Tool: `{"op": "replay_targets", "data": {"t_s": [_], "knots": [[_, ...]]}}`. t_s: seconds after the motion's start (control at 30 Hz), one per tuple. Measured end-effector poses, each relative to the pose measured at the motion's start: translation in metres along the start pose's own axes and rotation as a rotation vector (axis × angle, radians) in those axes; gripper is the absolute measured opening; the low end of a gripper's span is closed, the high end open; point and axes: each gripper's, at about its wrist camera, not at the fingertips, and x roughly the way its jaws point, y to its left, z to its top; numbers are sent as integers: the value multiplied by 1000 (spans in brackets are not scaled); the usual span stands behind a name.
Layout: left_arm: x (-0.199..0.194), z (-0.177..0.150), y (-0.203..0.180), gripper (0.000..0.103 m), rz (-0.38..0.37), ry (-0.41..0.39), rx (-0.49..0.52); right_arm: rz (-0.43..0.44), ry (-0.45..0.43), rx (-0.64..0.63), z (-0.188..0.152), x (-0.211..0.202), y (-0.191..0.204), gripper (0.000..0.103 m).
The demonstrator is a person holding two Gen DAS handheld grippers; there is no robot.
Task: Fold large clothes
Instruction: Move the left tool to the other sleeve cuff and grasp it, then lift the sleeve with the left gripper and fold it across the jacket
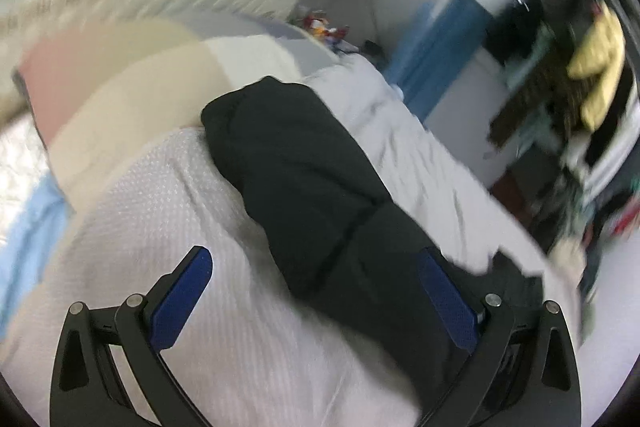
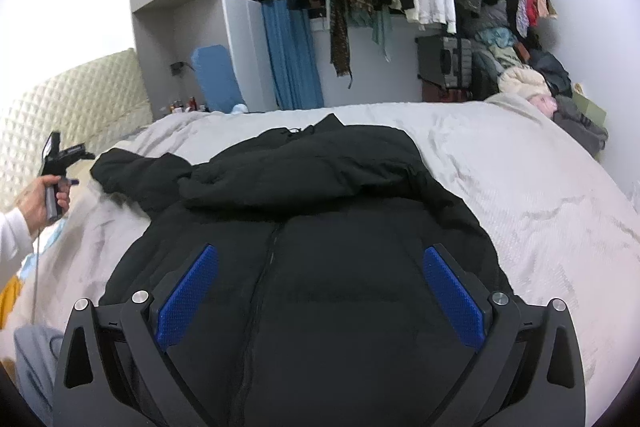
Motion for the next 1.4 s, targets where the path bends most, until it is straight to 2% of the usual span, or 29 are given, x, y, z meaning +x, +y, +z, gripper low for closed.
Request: {"op": "replay_targets", "data": {"t_s": [0.2, 0.33, 0.5, 0.6, 0.63, 0.7, 0.77, 0.8, 0.87, 0.93, 1.0, 1.1, 1.23, 1.4], "knots": [[49, 24, 29, 101, -38, 7, -63, -39, 23, 32, 10, 19, 10, 103], [78, 34, 28, 98, -63, 14, -60, -60, 53, 45, 19, 33, 21, 103], [103, 41, 23, 98, -23, -9, -47, -54, 58, 59, 32, 45, 30, 103], [103, 37, 21, 91, -14, -51, -61, -58, 67, 44, 34, 53, 35, 103], [101, 36, 21, 82, -18, -61, -64, -57, 76, 43, 34, 56, 36, 103], [96, 35, 21, 68, -10, -78, -66, -61, 90, 40, 31, 58, 35, 103], [91, 37, 22, 44, 2, -78, -68, -69, 95, 44, 30, 57, 32, 103], [86, 38, 24, 40, -1, -76, -70, -70, 94, 47, 30, 56, 31, 103], [78, 40, 24, 23, -1, -66, -63, -73, 86, 49, 29, 51, 28, 103], [64, 41, 20, 15, -3, -61, -47, -72, 77, 48, 29, 46, 26, 103], [47, 40, 12, 11, 8, -68, -26, -61, 70, 48, 30, 41, 25, 103], [14, 37, 1, 6, 71, -114, 2, -56, 58, 28, 31, 35, 25, 103], [-27, 31, 4, 4, 110, -161, -48, -28, 51, 15, 28, 25, 21, 103], [-75, 9, 11, 2, 172, -194, -61, -8, 49, -17, 21, 15, 15, 103]]}}
